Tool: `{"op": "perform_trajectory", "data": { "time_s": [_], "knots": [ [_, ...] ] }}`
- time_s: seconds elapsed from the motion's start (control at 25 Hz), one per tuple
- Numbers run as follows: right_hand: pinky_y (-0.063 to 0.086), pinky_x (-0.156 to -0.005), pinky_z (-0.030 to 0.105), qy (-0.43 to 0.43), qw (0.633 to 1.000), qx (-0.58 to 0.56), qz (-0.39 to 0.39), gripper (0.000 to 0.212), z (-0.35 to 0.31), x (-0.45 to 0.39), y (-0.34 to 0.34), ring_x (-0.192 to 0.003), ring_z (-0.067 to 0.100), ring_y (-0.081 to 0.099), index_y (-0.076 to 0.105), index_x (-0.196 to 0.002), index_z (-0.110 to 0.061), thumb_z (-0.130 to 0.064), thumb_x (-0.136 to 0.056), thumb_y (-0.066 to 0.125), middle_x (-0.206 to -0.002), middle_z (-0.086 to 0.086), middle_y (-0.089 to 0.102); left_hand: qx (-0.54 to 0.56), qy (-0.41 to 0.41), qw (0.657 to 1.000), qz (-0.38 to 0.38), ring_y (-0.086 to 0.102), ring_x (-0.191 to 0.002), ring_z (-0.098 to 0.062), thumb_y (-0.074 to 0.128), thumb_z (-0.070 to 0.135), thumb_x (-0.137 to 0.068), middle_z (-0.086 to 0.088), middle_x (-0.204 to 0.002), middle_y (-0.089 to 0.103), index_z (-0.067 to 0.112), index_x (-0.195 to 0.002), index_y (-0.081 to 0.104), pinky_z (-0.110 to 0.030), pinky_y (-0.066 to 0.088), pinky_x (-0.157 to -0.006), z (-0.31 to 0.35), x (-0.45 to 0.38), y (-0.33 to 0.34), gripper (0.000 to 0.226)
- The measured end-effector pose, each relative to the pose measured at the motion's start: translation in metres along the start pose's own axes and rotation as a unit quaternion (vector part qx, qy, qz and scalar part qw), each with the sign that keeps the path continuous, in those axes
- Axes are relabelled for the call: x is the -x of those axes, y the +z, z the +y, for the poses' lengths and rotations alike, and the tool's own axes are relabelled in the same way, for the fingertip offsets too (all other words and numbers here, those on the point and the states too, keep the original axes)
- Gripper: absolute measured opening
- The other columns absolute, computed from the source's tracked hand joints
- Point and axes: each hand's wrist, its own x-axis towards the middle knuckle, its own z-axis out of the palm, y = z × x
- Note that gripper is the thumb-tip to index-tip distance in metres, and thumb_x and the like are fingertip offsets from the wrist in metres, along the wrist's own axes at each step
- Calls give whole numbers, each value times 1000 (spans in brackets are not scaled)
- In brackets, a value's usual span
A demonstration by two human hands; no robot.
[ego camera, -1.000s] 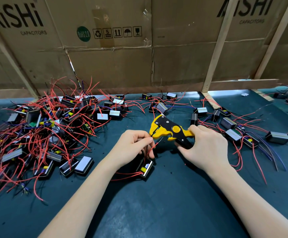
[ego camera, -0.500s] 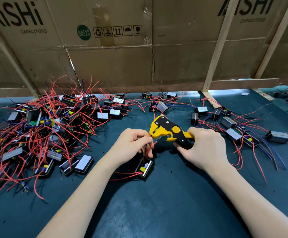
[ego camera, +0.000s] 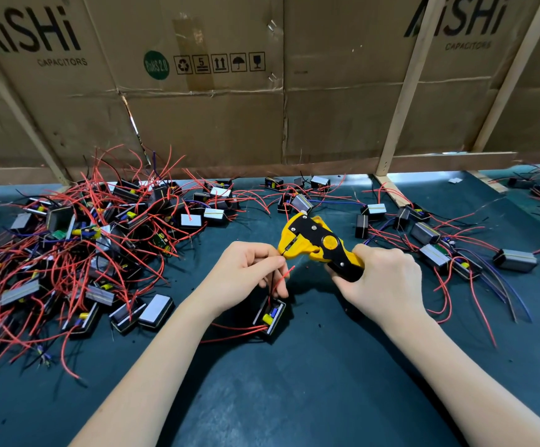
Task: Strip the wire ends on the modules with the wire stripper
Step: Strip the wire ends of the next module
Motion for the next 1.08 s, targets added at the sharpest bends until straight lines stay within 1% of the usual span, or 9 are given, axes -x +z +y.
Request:
{"op": "perform_trajectory", "data": {
  "time_s": [0.16, 0.32, 0.48, 0.6, 0.64, 0.72, 0.8, 0.96, 1.08],
  "knots": [
    [30, -59, 32, 19, 1000, 6, -23, 41, -1, -1, 4, -70, 38, 60, 58, -66, -13, -50, -72, 76, -63, 9, 63, -4, -12, 1000, 4, 61, -57, -13, 49, 8, -98, -10, -63, 71, 1, -75, 65, -19, 41, -57, 2, 1, 0, 29],
    [36, -59, 32, 64, 998, -1, -2, 41, 11, -8, 3, -74, 37, 62, 57, -67, -18, -54, -71, 75, -67, 9, 64, 8, -27, 1000, 5, 58, -55, -14, 50, 8, -95, -12, -59, 69, 1, -73, 65, -19, 39, -54, 5, 1, 0, 28],
    [36, -59, 31, 71, 997, 1, 41, 45, 22, -10, 3, -76, 33, 61, 58, -79, -16, -56, -68, 75, -75, 3, 60, 7, -54, 998, 31, 43, -39, -13, 49, 15, -97, -11, -47, 60, 7, -79, 66, -18, 34, -46, 4, 1, 0, 26],
    [39, -62, 33, 64, 997, -3, 44, 47, 24, -10, 4, -76, 33, 60, 57, -82, -14, -55, -67, 76, -76, 3, 58, 47, -68, 993, 78, 47, -42, -14, 48, 10, -94, -7, -50, 59, 10, -69, 65, -17, 37, -47, 4, -2, 2, 30],
    [40, -62, 34, 59, 997, -4, 47, 47, 24, -10, 5, -75, 33, 60, 58, -81, -14, -54, -67, 77, -75, 3, 57, 68, -80, 990, 98, 45, -45, -14, 49, 9, -91, -4, -51, 55, 11, -64, 64, -17, 37, -48, 3, -3, 1, 31],
    [40, -61, 34, 55, 997, -10, 49, 47, 25, -11, 5, -74, 33, 59, 58, -81, -14, -54, -66, 79, -74, 3, 56, 100, -117, 980, 123, 31, -44, -13, 50, 9, -87, 3, -48, 39, 15, -57, 59, -17, 28, -43, 1, -5, -3, 33],
    [39, -60, 33, 63, 997, -19, 48, 46, 26, -11, 3, -74, 32, 59, 58, -80, -15, -54, -66, 78, -73, 1, 56, 107, -137, 976, 130, 20, -42, -13, 49, 9, -85, 6, -46, 26, 17, -52, 56, -18, 22, -41, -1, -5, -6, 34],
    [35, -57, 30, 83, 995, -27, 49, 46, 27, -12, 0, -75, 30, 58, 54, -79, -18, -56, -66, 76, -73, -1, 54, 83, -143, 979, 123, 17, -40, -14, 51, 14, -85, 6, -44, 19, 17, -55, 59, -20, 27, -42, -2, -5, -8, 31],
    [35, -57, 29, 94, 994, -29, 53, 45, 27, -13, -2, -77, 29, 59, 56, -79, -18, -56, -66, 77, -74, -1, 55, 68, -142, 982, 100, 14, -40, -13, 55, 21, -89, 6, -44, 16, 17, -60, 68, -21, 24, -43, -3, -3, -9, 32]
  ]
}}
